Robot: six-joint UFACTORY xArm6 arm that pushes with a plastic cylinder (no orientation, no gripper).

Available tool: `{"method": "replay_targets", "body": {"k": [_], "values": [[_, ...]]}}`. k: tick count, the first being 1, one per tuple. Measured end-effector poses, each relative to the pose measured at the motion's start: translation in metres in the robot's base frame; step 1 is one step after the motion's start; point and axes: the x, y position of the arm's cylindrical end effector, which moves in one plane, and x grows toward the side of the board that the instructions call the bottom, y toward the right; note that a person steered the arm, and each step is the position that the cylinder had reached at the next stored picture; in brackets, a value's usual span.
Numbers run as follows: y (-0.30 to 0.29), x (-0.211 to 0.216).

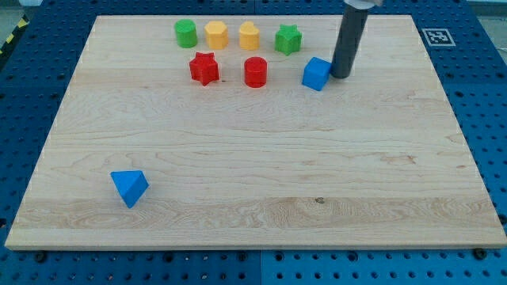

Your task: Point your arm to the blue triangle

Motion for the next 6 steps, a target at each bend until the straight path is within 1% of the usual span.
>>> {"method": "replay_targets", "body": {"k": [1, 3, 4, 5, 6], "values": [[-0.009, -0.001], [-0.008, -0.007], [0.013, 0.019], [0.016, 0.077], [-0.004, 0.101]]}}
